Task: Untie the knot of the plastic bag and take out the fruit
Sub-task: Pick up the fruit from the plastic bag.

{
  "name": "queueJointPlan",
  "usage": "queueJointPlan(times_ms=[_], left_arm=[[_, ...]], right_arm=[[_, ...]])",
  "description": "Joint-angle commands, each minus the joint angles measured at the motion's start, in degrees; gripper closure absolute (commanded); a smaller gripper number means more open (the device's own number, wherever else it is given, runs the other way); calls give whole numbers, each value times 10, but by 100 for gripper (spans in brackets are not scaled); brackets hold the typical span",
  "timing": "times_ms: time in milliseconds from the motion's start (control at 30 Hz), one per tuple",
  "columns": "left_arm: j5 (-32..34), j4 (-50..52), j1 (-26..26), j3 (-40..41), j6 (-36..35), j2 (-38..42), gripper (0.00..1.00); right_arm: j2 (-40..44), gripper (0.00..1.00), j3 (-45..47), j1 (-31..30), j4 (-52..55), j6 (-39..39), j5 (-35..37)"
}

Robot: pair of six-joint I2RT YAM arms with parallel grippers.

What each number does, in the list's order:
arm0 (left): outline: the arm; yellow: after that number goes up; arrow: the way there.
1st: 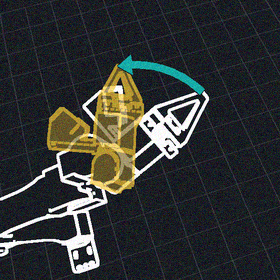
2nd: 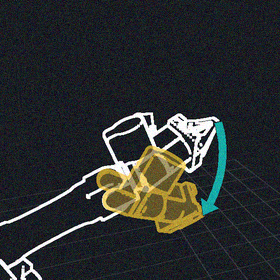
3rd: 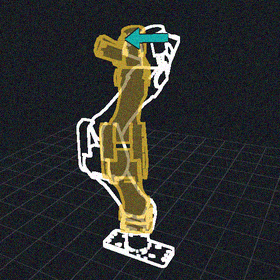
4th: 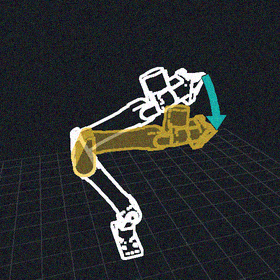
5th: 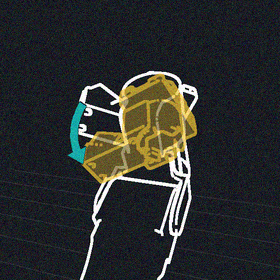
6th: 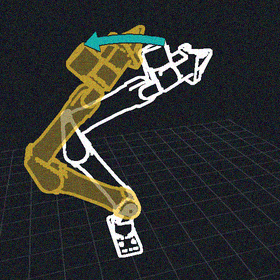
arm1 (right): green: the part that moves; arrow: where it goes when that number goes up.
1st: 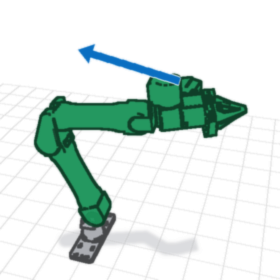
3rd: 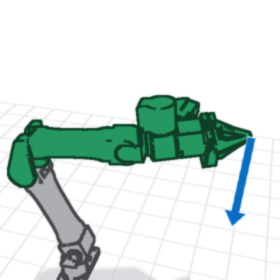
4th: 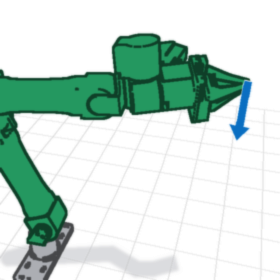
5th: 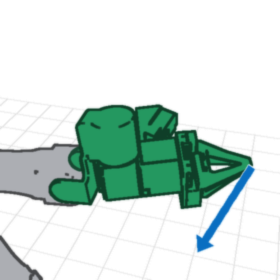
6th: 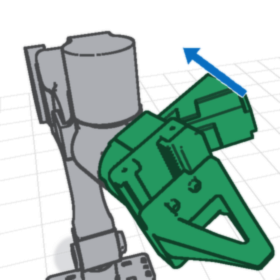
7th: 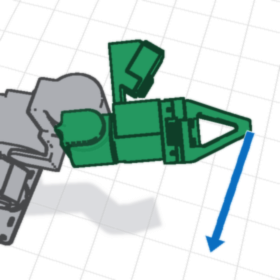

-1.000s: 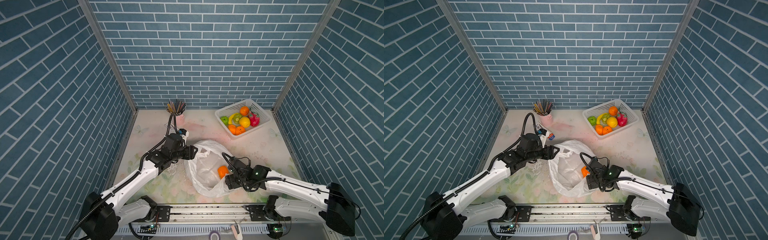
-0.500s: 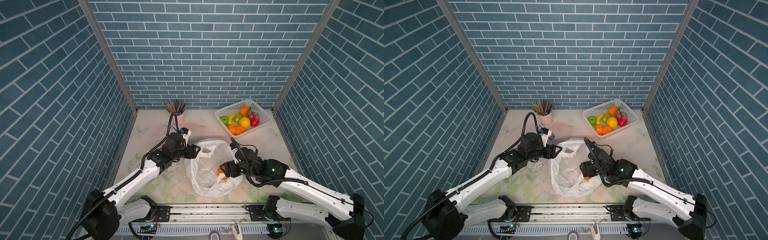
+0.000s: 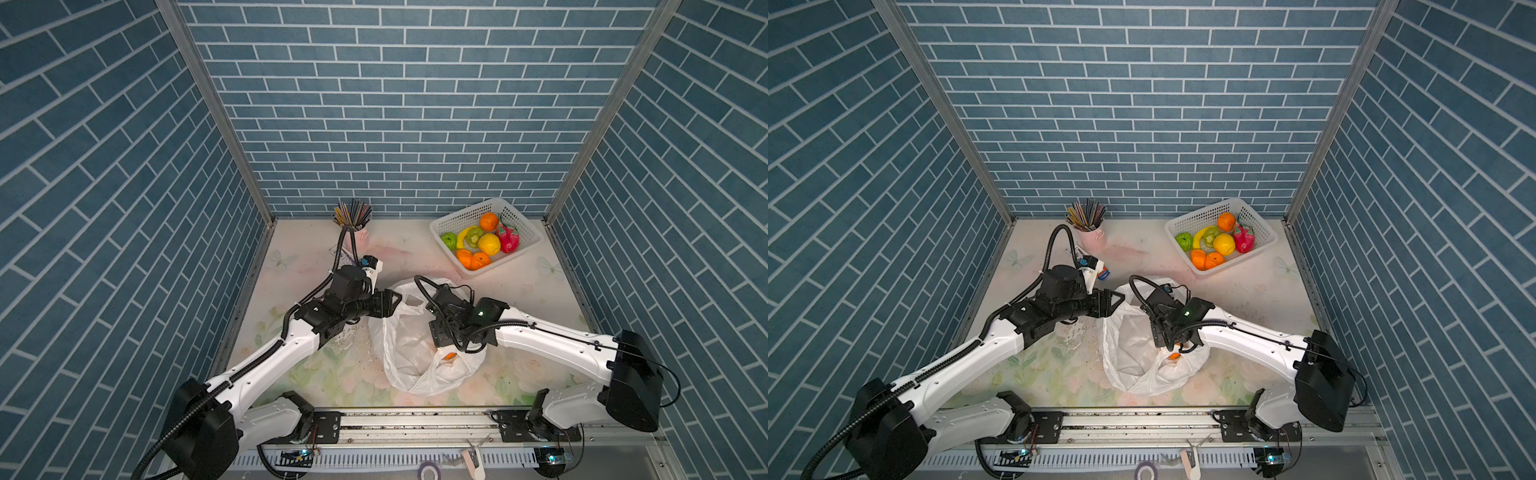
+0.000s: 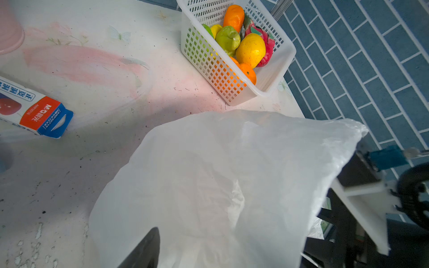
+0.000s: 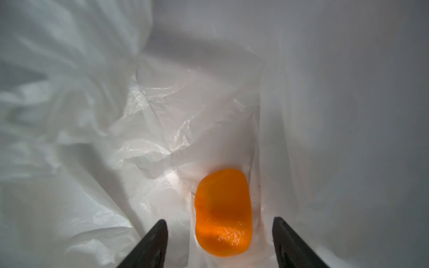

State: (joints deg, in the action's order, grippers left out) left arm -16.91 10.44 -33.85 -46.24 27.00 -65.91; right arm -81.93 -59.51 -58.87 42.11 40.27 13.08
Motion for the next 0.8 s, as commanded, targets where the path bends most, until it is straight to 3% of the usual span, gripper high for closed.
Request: queueJointPlan(times_ms=[0, 233, 600, 767], left_arm=[[-2, -2, -2, -3, 1, -1, 31], [0, 4, -3, -3, -1, 1, 31], [-1, 1, -3, -2, 2, -1, 31], [-1, 0, -3, -1, 2, -3, 31]], right_arm=[[-16, 27, 11, 6, 2, 34, -11], [-47, 29, 38, 16, -27, 35, -37], [-48, 60, 49, 16, -50, 28, -49], [-9, 64, 50, 16, -74, 22, -41]])
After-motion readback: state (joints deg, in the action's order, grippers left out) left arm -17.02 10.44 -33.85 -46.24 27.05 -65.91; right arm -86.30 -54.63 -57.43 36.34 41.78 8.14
